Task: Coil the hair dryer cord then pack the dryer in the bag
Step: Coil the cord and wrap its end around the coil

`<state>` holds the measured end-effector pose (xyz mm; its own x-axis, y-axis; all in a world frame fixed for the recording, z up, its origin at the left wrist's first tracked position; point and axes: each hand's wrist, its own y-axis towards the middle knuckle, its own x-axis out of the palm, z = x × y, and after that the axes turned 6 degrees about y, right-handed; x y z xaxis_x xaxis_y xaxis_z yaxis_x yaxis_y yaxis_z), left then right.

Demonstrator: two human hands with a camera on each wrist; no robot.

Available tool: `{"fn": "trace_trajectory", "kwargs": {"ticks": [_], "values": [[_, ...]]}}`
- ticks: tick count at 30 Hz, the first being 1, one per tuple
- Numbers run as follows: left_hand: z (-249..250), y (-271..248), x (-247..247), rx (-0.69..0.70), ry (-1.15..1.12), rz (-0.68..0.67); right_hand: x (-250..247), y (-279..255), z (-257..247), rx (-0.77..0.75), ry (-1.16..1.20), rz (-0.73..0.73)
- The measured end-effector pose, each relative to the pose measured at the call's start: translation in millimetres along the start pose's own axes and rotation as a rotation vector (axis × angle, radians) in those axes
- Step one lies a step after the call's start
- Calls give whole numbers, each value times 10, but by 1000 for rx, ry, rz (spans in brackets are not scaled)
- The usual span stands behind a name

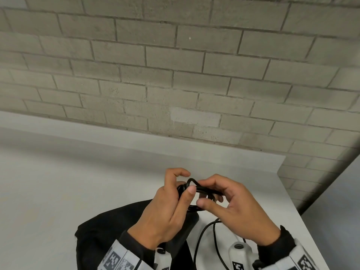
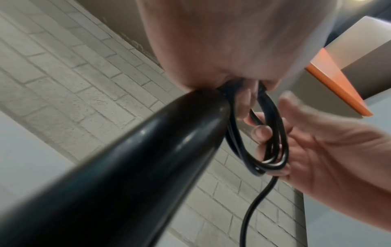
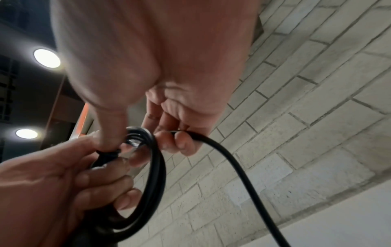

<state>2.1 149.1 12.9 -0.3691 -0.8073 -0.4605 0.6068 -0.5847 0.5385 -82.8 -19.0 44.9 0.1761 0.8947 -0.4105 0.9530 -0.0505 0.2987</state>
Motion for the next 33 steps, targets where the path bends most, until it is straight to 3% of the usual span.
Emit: {"fn": "trace_trajectory", "kwargs": {"ticks": [6, 15, 17, 21, 24, 29, 31, 33], "values": [[25, 3, 5, 15, 17, -18, -39, 33, 69, -34, -74, -81], [48, 39, 23, 40, 47, -13, 10, 0, 215, -1, 283, -73], [46, 49, 19, 33, 54, 6, 78, -22, 207, -20, 214, 39], [17, 64, 3, 13, 50, 38, 372, -169, 155, -224, -108, 614], [11, 65, 11, 16, 39, 42, 614, -243, 247, -342, -306, 673], [13, 53, 39, 35, 58, 32, 731, -200, 311, -219, -519, 635], [3, 57, 45, 34, 71, 46, 732, -186, 238, -155, -459, 601], [-11, 61, 41, 21, 84, 56, 722, -185, 107, 9, -313, 509]]}}
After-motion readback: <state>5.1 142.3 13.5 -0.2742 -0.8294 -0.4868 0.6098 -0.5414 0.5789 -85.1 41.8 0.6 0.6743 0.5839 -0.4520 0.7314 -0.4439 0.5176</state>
